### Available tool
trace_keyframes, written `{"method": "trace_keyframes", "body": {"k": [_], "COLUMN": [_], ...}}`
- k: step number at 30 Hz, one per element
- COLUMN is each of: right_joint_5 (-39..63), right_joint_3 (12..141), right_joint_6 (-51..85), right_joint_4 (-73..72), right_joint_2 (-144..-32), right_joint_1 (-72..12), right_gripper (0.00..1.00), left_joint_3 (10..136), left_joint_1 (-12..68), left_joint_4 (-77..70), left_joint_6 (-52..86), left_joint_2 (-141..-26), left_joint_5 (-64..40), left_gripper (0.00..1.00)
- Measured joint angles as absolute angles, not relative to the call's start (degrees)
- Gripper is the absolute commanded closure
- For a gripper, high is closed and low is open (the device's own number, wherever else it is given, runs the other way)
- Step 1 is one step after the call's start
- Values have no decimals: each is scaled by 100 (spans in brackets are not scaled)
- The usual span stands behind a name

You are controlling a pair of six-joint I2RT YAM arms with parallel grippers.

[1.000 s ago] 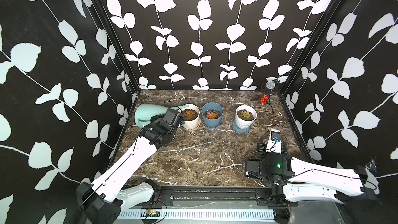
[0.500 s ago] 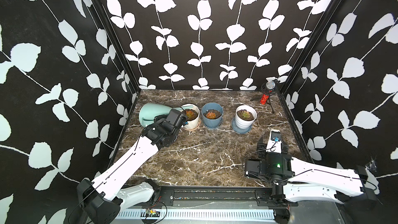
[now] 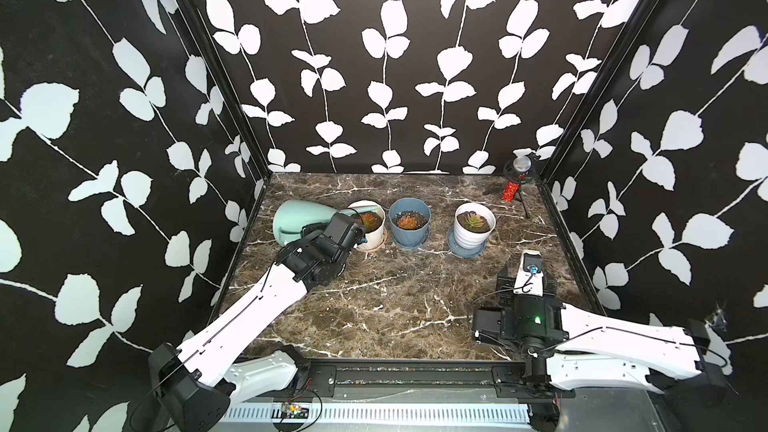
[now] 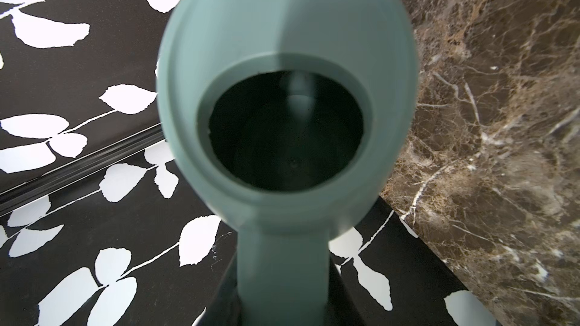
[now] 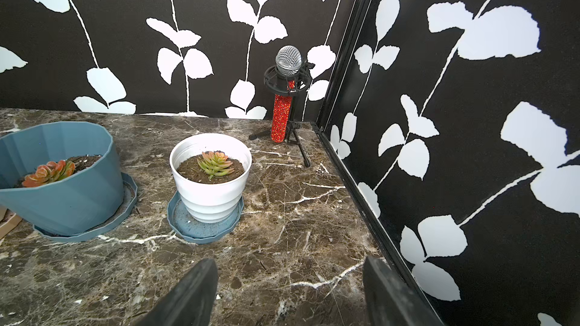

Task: Water the succulent around the soil edge
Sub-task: Water the soil of the potted plant with water.

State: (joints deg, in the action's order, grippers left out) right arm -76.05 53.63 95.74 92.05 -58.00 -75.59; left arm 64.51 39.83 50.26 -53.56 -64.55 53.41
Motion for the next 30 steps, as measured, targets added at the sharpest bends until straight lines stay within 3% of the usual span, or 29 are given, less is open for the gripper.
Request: {"method": "trace_keyframes", "body": {"k": [30], "right_joint_5": [-7559], "right_joint_3": [5282], "right_joint_6": [9577], "right_joint_4": [9205], "right_joint_2": [-5754], "right_joint_1": [-7557], "right_gripper": [24], "left_joint_3": [6469], "left_joint_1": [4499], "left_joint_4": [5791], "left_joint_6": [-4904], "left_joint_2": [-6182], "left_joint_5": [5319], "left_gripper": [100]}}
